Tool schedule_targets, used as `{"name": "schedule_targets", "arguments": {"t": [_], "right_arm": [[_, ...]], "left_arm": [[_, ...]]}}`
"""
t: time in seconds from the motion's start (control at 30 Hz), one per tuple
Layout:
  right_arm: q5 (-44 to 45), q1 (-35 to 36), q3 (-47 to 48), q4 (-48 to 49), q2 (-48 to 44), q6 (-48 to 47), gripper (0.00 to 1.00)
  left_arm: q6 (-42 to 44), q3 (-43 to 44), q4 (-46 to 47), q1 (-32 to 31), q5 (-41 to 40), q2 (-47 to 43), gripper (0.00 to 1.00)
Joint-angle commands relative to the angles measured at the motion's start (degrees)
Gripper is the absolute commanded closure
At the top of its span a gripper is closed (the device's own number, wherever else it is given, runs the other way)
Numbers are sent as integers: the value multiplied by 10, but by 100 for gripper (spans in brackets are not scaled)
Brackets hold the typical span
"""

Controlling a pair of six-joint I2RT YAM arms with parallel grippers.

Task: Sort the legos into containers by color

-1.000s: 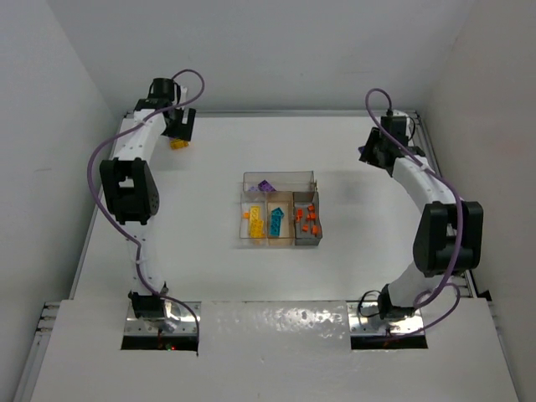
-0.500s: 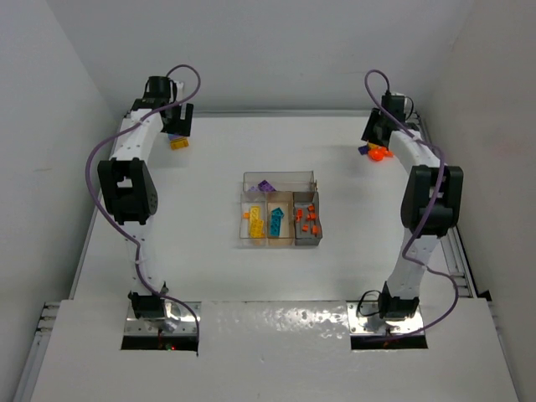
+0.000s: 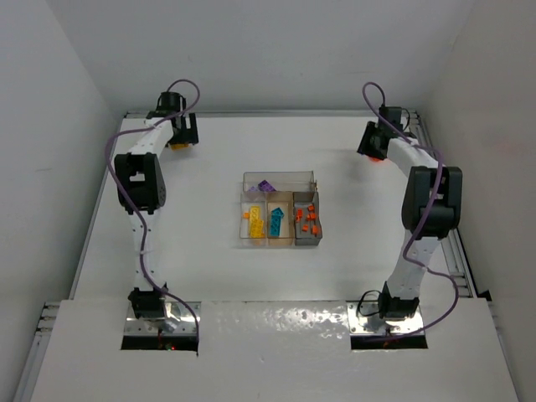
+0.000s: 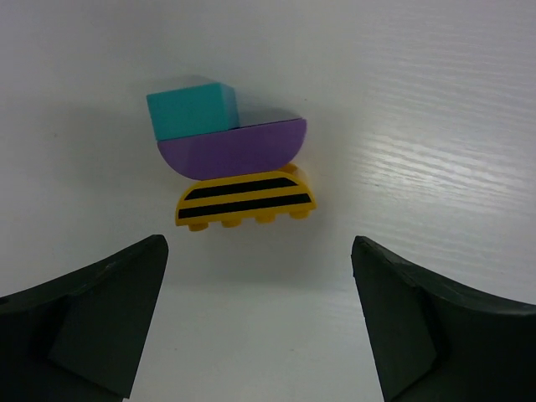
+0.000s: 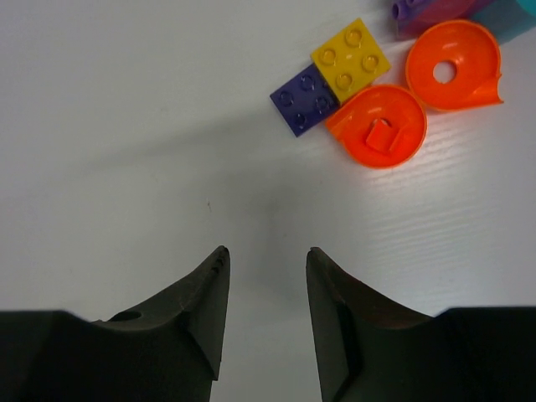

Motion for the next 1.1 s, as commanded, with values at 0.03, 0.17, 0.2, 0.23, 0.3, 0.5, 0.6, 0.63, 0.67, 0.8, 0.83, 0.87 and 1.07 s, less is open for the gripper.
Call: {"name": "schedule_targets", "arguments": {"t": [0.03,0.17,0.2,0.23,0.3,0.5,0.6,0.63,0.67,0.8,0.83,0.87,1.07], "right_arm": [[-12,-3,-22,6,-64,8,59],[-13,-3,-42,7,-79,9,59],[-13,-3,-42,6,-81,9,59],[-13,-3,-42,5,-84,9,59],[-13,-3,-42,3,-85,10,59],[-14,-3,-42,2,-86,13,59],[-16,-3,-43,3,-85,15,59],[-16,-3,-43,2,-85,16,59],[-17,-3,-43,1,-84,17,59],[-19,-3,-41,-3,-85,17,59],[-18,-4,-40,-5,-86,17,59],[-18,-3,-40,-6,-87,17,59],[-16,-3,-38,-7,-89,17,59]], "left_arm": [[-78,5,36,9,-59,-3,10],[-98,-2,53,9,-40,14,9],[-103,0,54,9,-36,19,9],[-105,5,53,9,-30,23,9],[-110,6,56,9,-27,32,9],[-126,11,54,10,-38,50,9],[-127,12,62,9,-53,53,10],[-127,13,64,9,-65,55,10],[-126,16,67,9,-70,58,11],[-119,27,71,10,-73,68,12],[-118,26,73,9,-73,69,13],[-112,27,77,10,-74,70,13],[-99,27,79,9,-60,69,37]]}}
